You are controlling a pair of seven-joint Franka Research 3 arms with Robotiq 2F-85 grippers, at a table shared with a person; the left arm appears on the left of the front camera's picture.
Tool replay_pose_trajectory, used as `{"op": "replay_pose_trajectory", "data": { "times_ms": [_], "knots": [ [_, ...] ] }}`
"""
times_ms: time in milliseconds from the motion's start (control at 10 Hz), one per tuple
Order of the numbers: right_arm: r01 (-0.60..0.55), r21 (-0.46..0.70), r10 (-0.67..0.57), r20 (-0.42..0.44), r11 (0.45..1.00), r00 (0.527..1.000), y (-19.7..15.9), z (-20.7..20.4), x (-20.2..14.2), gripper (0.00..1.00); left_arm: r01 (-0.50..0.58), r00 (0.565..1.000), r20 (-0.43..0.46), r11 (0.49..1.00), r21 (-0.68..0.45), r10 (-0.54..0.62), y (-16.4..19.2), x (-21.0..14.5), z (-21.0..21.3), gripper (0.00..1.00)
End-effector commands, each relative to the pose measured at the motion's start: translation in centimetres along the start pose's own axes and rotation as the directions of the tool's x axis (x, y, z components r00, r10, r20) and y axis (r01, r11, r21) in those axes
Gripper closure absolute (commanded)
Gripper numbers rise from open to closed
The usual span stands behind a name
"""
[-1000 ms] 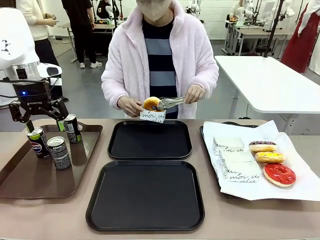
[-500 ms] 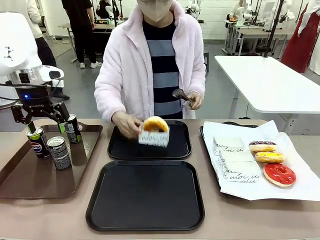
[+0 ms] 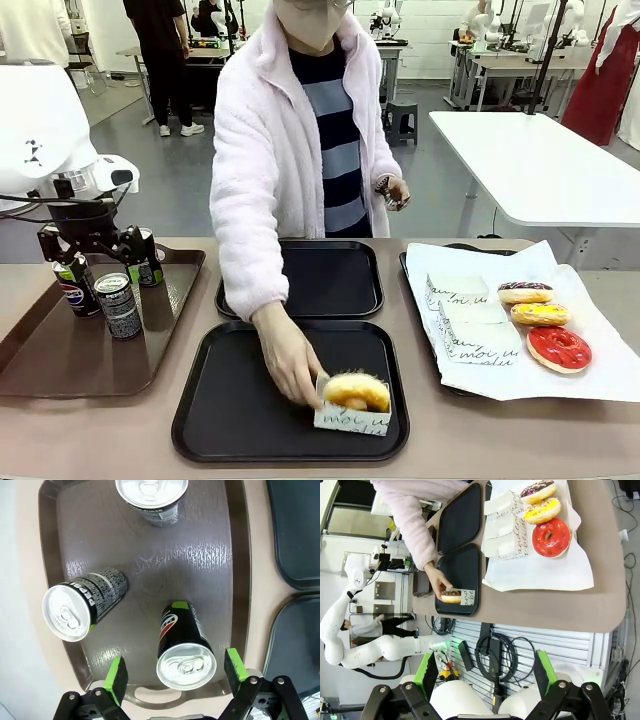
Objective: Set up donuts and drinks on trays.
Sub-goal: Pick up one Pepsi coke and place it on the Flat Tray.
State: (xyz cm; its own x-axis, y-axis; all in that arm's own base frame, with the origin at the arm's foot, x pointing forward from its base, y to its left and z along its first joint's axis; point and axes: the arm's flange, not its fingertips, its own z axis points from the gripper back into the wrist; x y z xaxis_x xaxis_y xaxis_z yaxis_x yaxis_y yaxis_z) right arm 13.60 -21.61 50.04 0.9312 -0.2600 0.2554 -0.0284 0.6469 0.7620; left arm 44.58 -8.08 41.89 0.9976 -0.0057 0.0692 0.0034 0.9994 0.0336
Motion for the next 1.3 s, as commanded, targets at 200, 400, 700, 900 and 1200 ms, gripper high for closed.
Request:
{"op": "replay_pose_trajectory", "data": {
  "times_ms": [200, 400, 700, 900, 1200],
  "knots": [
    [-0.003, 0.006, 0.003, 0.001, 1.0, 1.0, -0.2, 0.1, -0.2, 0.0, -0.061, 0.998, 0.013, 0.996, 0.063, 0.06, -1.8, -0.3, -2.3, 0.0],
    [-0.003, 0.006, 0.003, 0.001, 1.0, 1.0, -0.2, 0.1, -0.2, 0.0, -0.095, 0.995, 0.027, 0.994, 0.06, 0.094, -2.0, -0.3, -2.9, 0.0],
    [-0.003, 0.006, 0.003, 0.001, 1.0, 1.0, -0.2, 0.1, -0.2, 0.0, -0.133, 0.991, 0.016, 0.99, 0.05, 0.132, -1.9, -0.5, -4.0, 0.0],
    [-0.003, 0.006, 0.003, 0.001, 1.0, 1.0, -0.2, 0.1, -0.2, 0.0, -0.134, 0.991, 0.009, 0.99, 0.048, 0.134, -1.7, -0.6, -4.1, 0.0],
    [-0.003, 0.006, 0.003, 0.001, 1.0, 1.0, -0.2, 0.1, -0.2, 0.0, -0.128, 0.992, 0.003, 0.991, 0.037, 0.128, -1.0, -1.2, -4.3, 0.0]
  ]
}}
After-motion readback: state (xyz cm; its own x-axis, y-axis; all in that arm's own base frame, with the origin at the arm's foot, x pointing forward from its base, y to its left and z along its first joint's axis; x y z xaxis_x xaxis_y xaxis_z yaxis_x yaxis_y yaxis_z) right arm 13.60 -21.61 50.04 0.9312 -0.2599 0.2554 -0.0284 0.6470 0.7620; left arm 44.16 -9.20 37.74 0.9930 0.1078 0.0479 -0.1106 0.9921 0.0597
